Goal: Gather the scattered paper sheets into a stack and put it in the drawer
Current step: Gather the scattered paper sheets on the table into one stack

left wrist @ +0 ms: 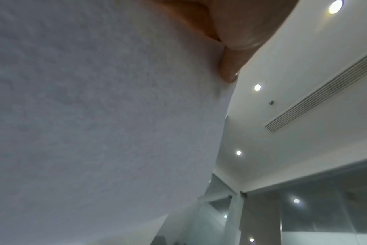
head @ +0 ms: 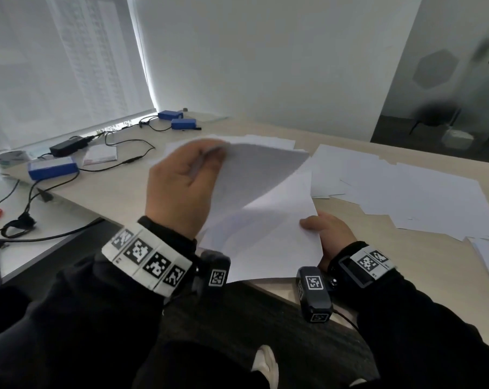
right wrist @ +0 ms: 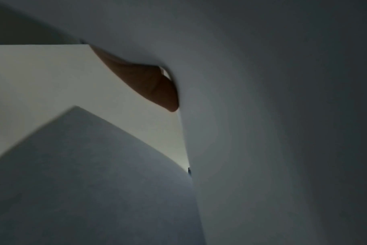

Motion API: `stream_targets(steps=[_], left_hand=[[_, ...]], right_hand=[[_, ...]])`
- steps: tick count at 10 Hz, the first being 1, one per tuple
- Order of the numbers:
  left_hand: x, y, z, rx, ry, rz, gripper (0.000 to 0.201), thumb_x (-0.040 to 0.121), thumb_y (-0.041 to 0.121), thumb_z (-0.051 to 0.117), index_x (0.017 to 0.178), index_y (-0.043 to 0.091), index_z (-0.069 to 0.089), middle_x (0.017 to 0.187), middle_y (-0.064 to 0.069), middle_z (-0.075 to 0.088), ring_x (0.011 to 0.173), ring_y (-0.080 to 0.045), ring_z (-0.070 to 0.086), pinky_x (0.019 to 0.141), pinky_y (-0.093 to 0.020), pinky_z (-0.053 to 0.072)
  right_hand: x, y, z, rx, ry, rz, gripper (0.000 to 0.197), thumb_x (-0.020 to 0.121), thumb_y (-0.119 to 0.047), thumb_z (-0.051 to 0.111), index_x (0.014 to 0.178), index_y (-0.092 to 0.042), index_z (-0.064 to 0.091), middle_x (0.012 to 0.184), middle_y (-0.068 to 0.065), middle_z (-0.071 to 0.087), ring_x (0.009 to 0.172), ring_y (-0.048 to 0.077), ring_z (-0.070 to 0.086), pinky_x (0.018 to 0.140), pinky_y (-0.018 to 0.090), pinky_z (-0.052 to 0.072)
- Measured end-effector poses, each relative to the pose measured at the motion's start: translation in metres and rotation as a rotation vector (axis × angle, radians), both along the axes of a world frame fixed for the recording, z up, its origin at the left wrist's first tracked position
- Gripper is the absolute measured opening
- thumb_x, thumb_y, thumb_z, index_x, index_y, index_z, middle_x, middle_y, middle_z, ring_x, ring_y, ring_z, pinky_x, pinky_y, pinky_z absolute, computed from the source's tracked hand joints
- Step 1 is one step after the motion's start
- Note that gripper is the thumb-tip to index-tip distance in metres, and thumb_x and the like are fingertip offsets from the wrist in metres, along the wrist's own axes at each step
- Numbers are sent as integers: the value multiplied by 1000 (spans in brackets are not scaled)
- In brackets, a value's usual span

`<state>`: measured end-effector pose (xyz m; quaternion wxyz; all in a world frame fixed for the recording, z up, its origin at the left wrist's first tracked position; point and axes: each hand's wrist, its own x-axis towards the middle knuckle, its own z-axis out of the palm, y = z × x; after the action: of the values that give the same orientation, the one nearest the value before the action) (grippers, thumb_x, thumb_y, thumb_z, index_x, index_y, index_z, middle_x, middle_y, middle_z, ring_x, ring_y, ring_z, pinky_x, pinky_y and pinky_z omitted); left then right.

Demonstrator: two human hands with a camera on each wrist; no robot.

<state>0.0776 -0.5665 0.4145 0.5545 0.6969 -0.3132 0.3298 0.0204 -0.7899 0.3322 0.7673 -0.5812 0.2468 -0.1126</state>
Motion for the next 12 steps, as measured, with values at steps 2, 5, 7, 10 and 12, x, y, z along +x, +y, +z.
stream_targets(steps=[2,5,7,10,12], left_hand=[[-21,-21,32,30,-262,-226,17,96,3,57,102,15,67,97,9,68,96,-6,64,88,-20,46],[-8,13,-77,590,33,-453,14,90,35,60,91,40,72,132,22,56,136,-12,42,107,-56,34],[18,52,-115,805,376,-329,29,78,30,51,93,53,61,142,33,43,143,4,26,112,-44,36],[20,42,-120,992,344,-152,45,79,71,38,119,51,46,145,33,41,146,2,23,120,-36,20],[27,45,-124,1066,269,-183,66,75,82,37,131,49,50,141,37,40,142,9,19,118,-31,17]], right_hand=[[0,-5,-3,36,-31,26,19,89,5,48,101,3,62,100,27,66,84,39,64,79,47,52],[3,-10,-9,39,-49,64,52,74,-13,57,125,-2,59,115,18,69,103,36,67,89,47,54],[-3,-4,11,-70,-6,57,29,100,-2,44,126,-4,56,89,5,64,67,15,67,49,18,50],[0,2,6,-60,13,53,30,99,-35,55,117,-14,67,103,8,75,87,26,73,69,31,56],[3,2,5,55,67,102,47,90,-54,58,120,-19,66,111,8,74,103,32,71,96,48,52]])
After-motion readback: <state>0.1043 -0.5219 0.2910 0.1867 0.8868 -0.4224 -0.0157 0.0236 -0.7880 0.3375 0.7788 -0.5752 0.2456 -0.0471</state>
